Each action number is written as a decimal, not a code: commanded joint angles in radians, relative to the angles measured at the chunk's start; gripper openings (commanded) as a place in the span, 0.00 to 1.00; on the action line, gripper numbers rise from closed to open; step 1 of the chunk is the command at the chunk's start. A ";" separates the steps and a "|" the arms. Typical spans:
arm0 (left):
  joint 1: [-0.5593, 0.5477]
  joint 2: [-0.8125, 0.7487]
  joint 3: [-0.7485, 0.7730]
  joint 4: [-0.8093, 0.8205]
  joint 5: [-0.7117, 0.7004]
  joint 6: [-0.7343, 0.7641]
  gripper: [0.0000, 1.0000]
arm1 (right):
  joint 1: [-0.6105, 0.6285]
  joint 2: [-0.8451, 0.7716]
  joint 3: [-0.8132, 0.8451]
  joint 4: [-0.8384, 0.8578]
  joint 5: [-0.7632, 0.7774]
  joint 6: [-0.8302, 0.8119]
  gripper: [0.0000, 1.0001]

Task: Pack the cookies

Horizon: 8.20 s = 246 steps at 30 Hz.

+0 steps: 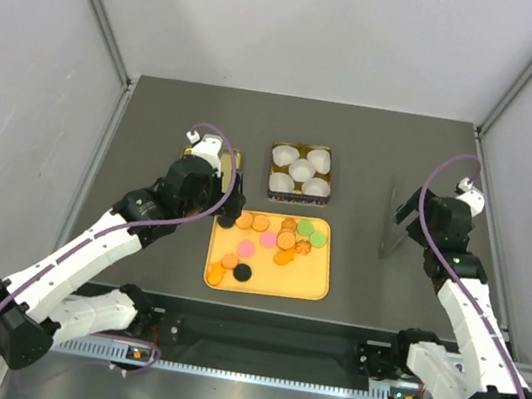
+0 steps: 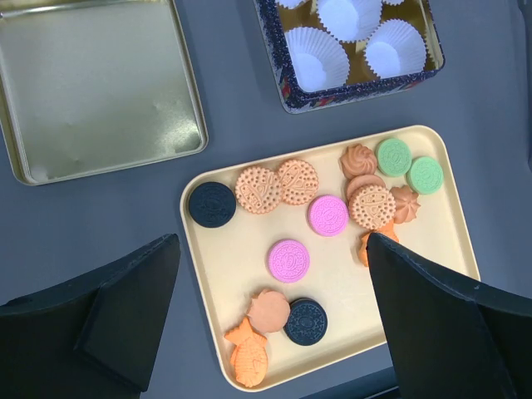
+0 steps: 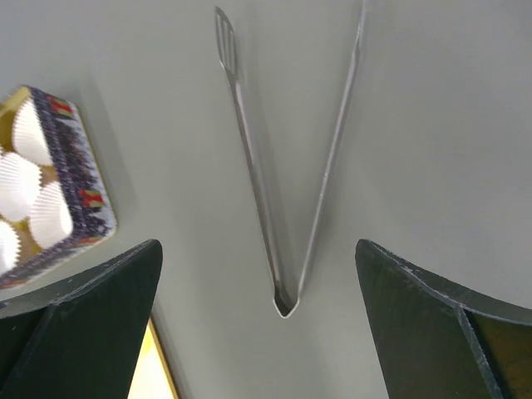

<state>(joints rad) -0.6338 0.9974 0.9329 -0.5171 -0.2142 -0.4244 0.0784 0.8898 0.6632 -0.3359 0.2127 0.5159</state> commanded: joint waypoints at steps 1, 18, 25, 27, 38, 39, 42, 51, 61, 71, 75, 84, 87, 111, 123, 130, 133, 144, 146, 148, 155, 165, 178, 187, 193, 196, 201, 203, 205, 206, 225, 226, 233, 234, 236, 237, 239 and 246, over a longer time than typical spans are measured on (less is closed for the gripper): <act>0.003 -0.003 0.003 0.038 0.001 -0.002 0.99 | -0.005 0.012 0.061 -0.026 0.028 -0.028 1.00; 0.005 0.024 0.014 0.051 0.055 0.003 0.99 | 0.018 0.184 0.138 -0.059 0.093 -0.083 1.00; 0.005 0.003 0.004 0.048 0.049 -0.001 0.99 | 0.084 0.360 0.151 0.020 0.143 -0.074 1.00; 0.005 -0.003 0.003 0.043 0.035 -0.001 0.99 | 0.083 0.392 0.135 0.047 0.134 -0.070 1.00; 0.005 -0.048 -0.022 0.012 -0.005 0.009 0.99 | 0.075 0.632 0.173 0.127 0.083 -0.112 1.00; 0.005 -0.048 -0.022 0.011 -0.008 0.009 0.99 | 0.070 0.646 0.176 0.135 0.080 -0.109 0.99; 0.005 -0.060 -0.025 0.006 -0.019 0.010 0.99 | 0.031 0.670 0.171 0.150 0.019 -0.109 0.90; 0.006 -0.052 -0.032 0.005 -0.021 0.012 0.99 | 0.001 0.727 0.202 0.143 -0.056 -0.122 0.83; 0.008 -0.055 -0.034 0.002 -0.024 0.015 0.99 | -0.002 0.710 0.233 0.106 -0.039 -0.146 0.48; 0.009 -0.043 -0.026 0.009 -0.025 0.012 0.99 | 0.072 0.500 0.283 -0.021 -0.019 -0.189 0.47; 0.011 -0.037 -0.025 0.011 -0.028 0.010 0.99 | 0.147 0.431 0.294 -0.067 -0.009 -0.194 0.47; 0.011 -0.014 0.004 0.014 -0.027 0.018 0.99 | 0.329 0.304 0.360 -0.201 -0.006 -0.192 0.41; 0.014 -0.002 0.012 0.014 -0.034 0.022 0.99 | 0.397 0.268 0.410 -0.251 -0.042 -0.188 0.40; 0.029 0.038 0.075 0.005 -0.050 0.039 0.99 | 0.949 0.273 0.480 -0.534 0.031 -0.116 0.43; 0.033 0.037 0.069 0.006 -0.045 0.038 0.99 | 0.998 0.327 0.463 -0.535 0.027 -0.120 0.46; 0.037 0.040 0.057 0.011 -0.036 0.038 0.99 | 1.006 0.351 0.461 -0.537 0.042 -0.125 0.47; 0.039 0.038 0.053 0.015 -0.033 0.036 0.99 | 1.009 0.365 0.466 -0.537 0.045 -0.128 0.48; 0.043 0.029 0.038 0.023 -0.025 0.036 0.99 | 1.011 0.413 0.472 -0.534 0.050 -0.142 0.49; 0.043 0.029 0.038 0.023 -0.022 0.035 0.99 | 1.009 0.419 0.473 -0.531 0.042 -0.145 0.49; 0.045 0.029 0.037 0.023 -0.021 0.033 0.99 | 1.011 0.423 0.472 -0.531 0.044 -0.151 0.48; 0.048 0.024 0.032 0.023 -0.019 0.032 0.99 | 1.011 0.419 0.484 -0.538 0.047 -0.157 0.41; 0.048 0.018 0.029 0.023 -0.017 0.029 0.99 | 1.003 0.382 0.541 -0.580 0.071 -0.163 0.36; 0.049 0.018 0.027 0.029 -0.008 0.027 0.99 | 0.858 0.397 0.685 -0.578 0.014 -0.232 0.36; 0.052 0.024 0.026 0.032 -0.008 0.030 0.99 | 0.699 0.587 0.838 -0.411 -0.088 -0.266 0.35; 0.056 0.015 0.027 0.032 -0.014 0.033 0.99 | 0.638 0.728 0.937 -0.344 -0.084 -0.267 0.36; 0.057 0.010 0.020 0.031 -0.016 0.032 0.99 | 0.623 0.788 0.969 -0.325 -0.084 -0.264 0.36; 0.057 -0.003 0.011 0.028 -0.019 0.030 0.99 | 0.592 0.857 0.978 -0.290 -0.090 -0.254 0.37; 0.057 -0.005 0.006 0.028 -0.016 0.027 0.99 | 0.584 0.876 0.984 -0.282 -0.087 -0.251 0.37; 0.059 -0.008 0.001 0.028 -0.016 0.026 0.99 | 0.575 0.896 0.989 -0.278 -0.087 -0.249 0.37; 0.057 -0.008 0.001 0.028 -0.017 0.026 0.99 | 0.572 0.900 0.987 -0.273 -0.087 -0.249 0.37; 0.059 -0.009 -0.006 0.023 -0.022 0.026 0.99 | 0.558 0.959 0.986 -0.216 -0.104 -0.244 0.45; 0.059 -0.008 -0.006 0.025 -0.022 0.026 0.99 | 0.558 0.956 0.984 -0.216 -0.104 -0.243 0.47; 0.060 -0.006 -0.006 0.025 -0.021 0.026 0.99 | 0.558 0.940 0.990 -0.222 -0.101 -0.244 0.53; 0.059 -0.008 -0.006 0.025 -0.022 0.026 0.99 | 0.558 0.934 0.990 -0.226 -0.101 -0.244 0.53; 0.059 -0.006 -0.006 0.025 -0.021 0.026 0.99 | 0.557 0.901 0.987 -0.232 -0.093 -0.246 0.52; 0.060 -0.006 -0.005 0.025 -0.021 0.026 0.99 | 0.557 0.888 0.984 -0.239 -0.092 -0.247 0.52; 0.059 -0.006 -0.003 0.025 -0.017 0.026 0.99 | 0.557 0.839 0.981 -0.253 -0.082 -0.252 0.52; 0.059 -0.008 0.012 0.028 -0.008 0.026 0.99 | 0.563 0.655 0.886 -0.301 -0.105 -0.261 0.49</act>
<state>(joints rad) -0.5781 1.0096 0.9302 -0.5247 -0.2249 -0.3965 0.6495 1.6970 1.5761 -0.6342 0.1123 0.2623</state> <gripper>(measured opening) 0.991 0.496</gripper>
